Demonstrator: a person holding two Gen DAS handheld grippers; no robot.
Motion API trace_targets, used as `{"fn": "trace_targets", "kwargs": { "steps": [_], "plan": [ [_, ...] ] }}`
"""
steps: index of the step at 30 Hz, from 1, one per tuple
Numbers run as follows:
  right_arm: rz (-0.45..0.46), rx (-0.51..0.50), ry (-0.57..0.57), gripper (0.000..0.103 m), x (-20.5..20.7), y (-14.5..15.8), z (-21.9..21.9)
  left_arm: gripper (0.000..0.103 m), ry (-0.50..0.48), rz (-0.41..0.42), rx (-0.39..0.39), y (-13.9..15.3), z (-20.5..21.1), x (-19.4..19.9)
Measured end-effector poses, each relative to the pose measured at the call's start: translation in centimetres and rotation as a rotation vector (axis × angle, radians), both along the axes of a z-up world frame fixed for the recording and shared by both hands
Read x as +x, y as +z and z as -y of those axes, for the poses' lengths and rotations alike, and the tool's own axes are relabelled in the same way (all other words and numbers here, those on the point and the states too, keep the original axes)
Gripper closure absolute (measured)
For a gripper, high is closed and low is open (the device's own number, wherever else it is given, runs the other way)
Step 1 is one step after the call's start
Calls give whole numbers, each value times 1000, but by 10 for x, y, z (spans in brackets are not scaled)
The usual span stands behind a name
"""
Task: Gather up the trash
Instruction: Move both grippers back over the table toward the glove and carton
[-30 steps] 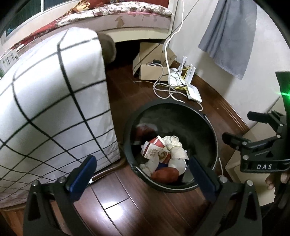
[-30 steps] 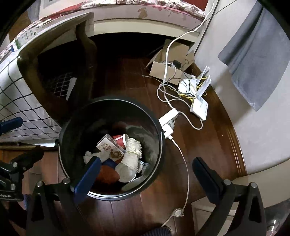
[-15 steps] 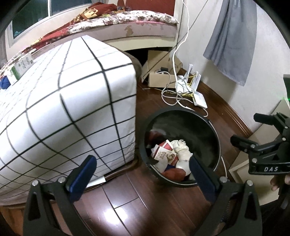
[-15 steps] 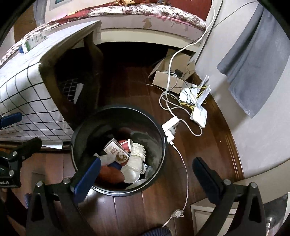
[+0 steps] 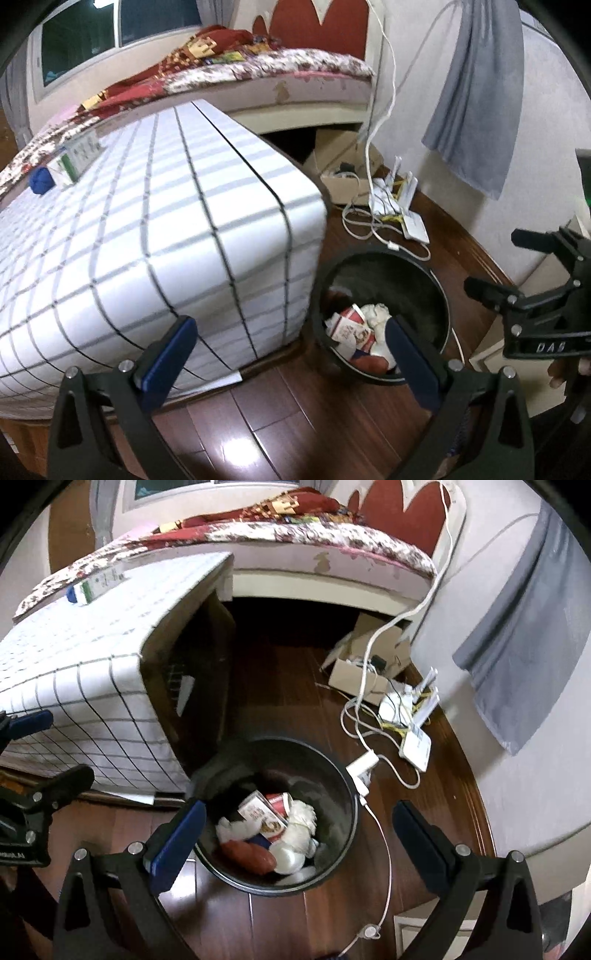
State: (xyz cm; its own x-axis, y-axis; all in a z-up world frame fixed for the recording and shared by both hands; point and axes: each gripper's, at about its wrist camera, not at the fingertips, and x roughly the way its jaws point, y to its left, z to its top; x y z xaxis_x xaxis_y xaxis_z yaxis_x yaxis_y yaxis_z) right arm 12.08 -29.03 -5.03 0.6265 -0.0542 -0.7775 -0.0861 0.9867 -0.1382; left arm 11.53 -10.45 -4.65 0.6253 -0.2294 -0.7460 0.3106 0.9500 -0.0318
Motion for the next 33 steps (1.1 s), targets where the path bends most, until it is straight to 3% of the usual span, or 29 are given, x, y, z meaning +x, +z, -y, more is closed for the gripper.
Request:
{"fn": "trace_targets", "kwargs": {
  "steps": [14,19,26,33],
  "plan": [
    [154,69,111,1,25,46,-75,1,138,141,30,51,-92,25],
    [154,111,180,1,39,58,-113,1,242,200,60,73,-154,32],
    [176,184,243,1,59,83,-174,1,401,216,57,92,-233,48],
    [147,153,292,1,111,79,-257,1,510,214,-17,88,-277,78]
  ]
}}
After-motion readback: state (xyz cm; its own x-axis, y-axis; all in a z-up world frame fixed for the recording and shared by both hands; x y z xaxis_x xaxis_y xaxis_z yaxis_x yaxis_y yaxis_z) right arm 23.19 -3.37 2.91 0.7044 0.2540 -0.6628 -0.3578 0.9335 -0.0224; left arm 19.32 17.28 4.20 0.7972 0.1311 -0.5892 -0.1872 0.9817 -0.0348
